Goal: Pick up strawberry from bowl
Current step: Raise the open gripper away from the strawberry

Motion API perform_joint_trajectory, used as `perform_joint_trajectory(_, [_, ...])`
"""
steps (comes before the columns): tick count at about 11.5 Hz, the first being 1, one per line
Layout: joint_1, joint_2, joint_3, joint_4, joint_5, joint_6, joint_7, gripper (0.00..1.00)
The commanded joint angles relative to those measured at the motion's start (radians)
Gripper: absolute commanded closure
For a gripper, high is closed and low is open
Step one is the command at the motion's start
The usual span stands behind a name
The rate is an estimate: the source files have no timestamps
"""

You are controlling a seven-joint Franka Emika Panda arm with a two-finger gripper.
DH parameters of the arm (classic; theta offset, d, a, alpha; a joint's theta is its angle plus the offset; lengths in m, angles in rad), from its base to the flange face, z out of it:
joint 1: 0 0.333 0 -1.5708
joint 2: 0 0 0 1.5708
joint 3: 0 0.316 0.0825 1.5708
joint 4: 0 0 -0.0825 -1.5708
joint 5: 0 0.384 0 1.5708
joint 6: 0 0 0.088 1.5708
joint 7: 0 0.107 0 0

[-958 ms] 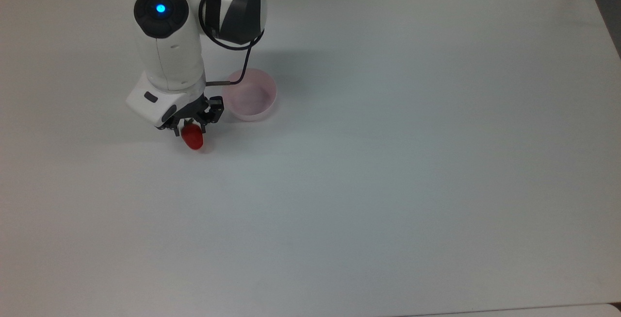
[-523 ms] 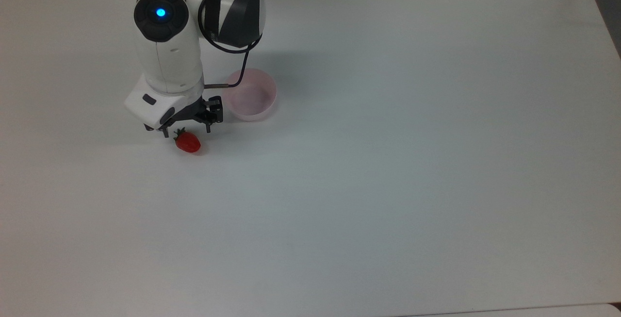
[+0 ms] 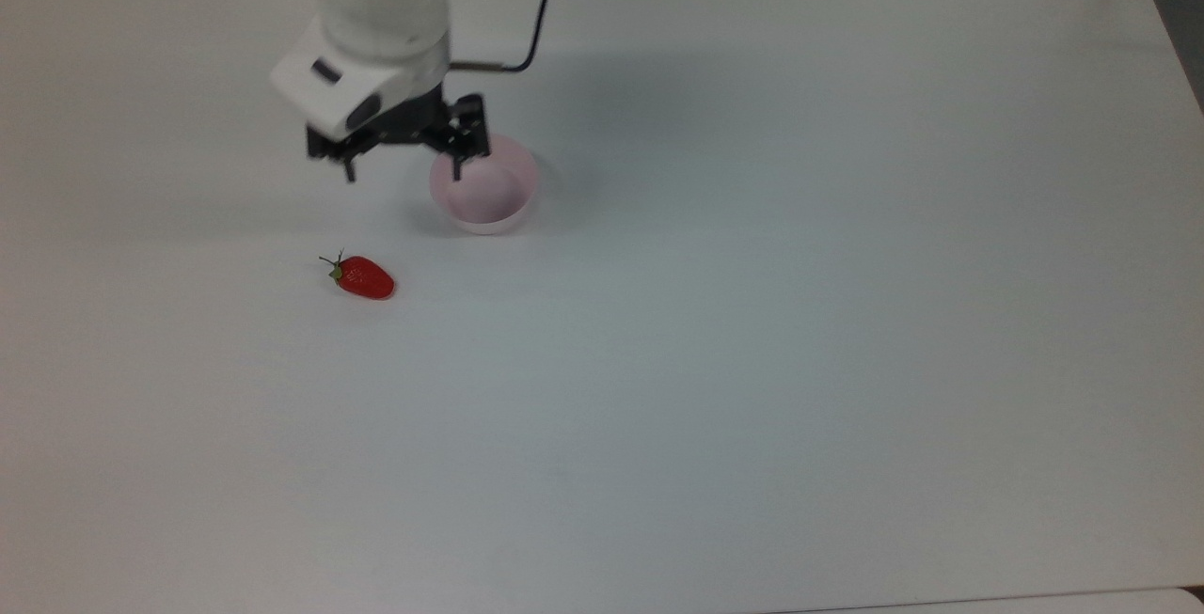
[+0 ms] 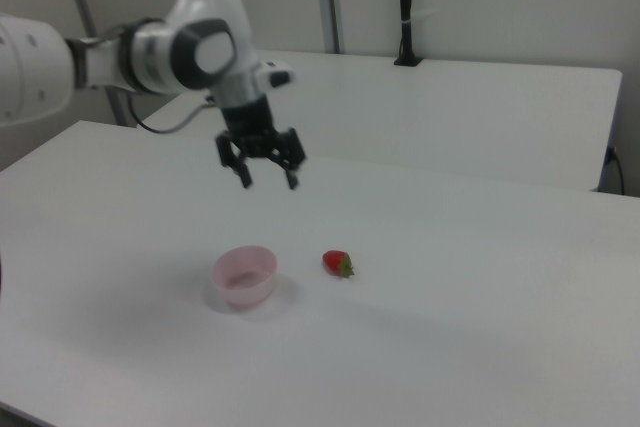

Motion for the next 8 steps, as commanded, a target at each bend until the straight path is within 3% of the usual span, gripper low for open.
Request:
perform_joint_trajectory(1, [0.097,-0.155,-0.005,-0.031,0.009,-0.163,0.196,0.0])
perform_joint_trajectory(3, [0.114,-0.245,-0.007,-0.046,0.095,-0.239,0.256,0.0])
perform_joint_trajectory(8, [0.109,-0.254,-0.016,-0.046,0.095,-0.273,0.256,0.0])
